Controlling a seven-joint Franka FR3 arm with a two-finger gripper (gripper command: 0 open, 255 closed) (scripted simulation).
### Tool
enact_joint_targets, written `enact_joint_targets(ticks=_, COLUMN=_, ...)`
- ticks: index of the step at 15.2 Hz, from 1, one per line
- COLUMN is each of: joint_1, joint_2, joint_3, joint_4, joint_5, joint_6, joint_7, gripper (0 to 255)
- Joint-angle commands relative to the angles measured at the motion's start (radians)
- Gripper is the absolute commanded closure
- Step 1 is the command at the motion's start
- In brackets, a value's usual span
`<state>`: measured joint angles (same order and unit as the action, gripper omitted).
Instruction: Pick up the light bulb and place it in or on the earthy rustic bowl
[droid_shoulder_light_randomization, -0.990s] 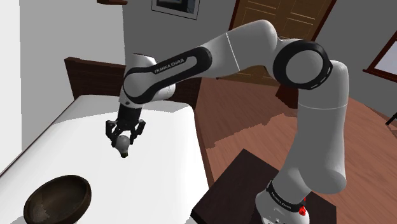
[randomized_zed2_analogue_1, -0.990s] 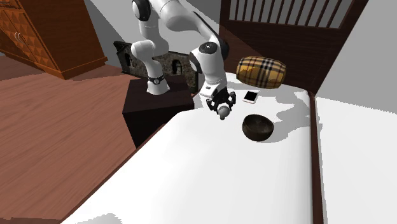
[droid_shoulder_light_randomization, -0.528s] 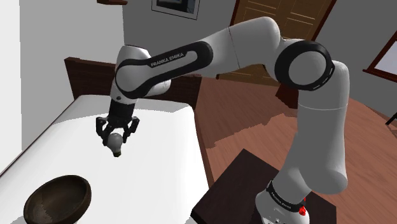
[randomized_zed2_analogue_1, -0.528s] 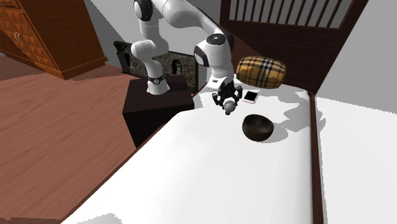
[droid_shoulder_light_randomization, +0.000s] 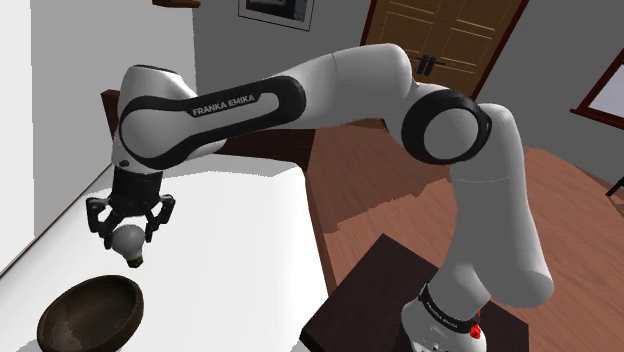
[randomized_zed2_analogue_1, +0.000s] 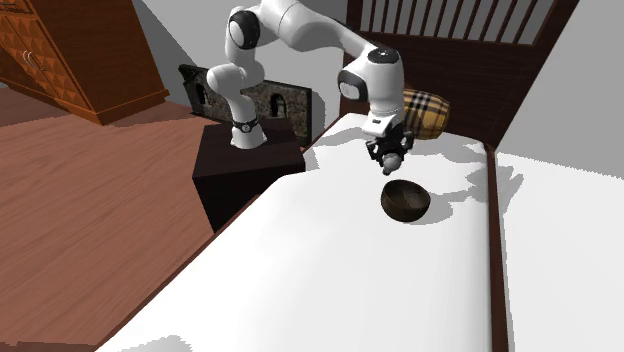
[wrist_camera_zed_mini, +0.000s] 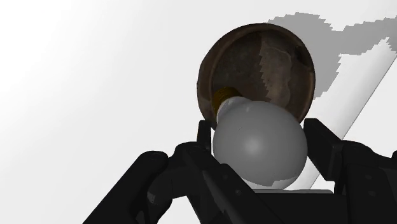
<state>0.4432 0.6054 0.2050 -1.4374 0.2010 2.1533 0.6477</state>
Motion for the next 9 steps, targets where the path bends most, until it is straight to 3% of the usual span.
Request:
enact_joint_targets(ticks=1, joint_1=0.038, joint_2=0.059, joint_3=-0.001, joint_4=0.103, joint_5=-0.02, joint_6=-0.033, joint_7=0.046, gripper=255)
enact_joint_targets(ticks=6, joint_1=0.135, joint_2=0.249, joint_3=-0.01, joint_4=0.44, joint_5=-0.066, joint_6=-0.159, joint_7=0.146, gripper=255)
enact_joint_targets(ticks=9, joint_1=0.134, joint_2=0.256, joint_3=-0.01, joint_4=0.412, joint_5=-0.064, joint_6=-0.125, joint_7=0.139, gripper=255)
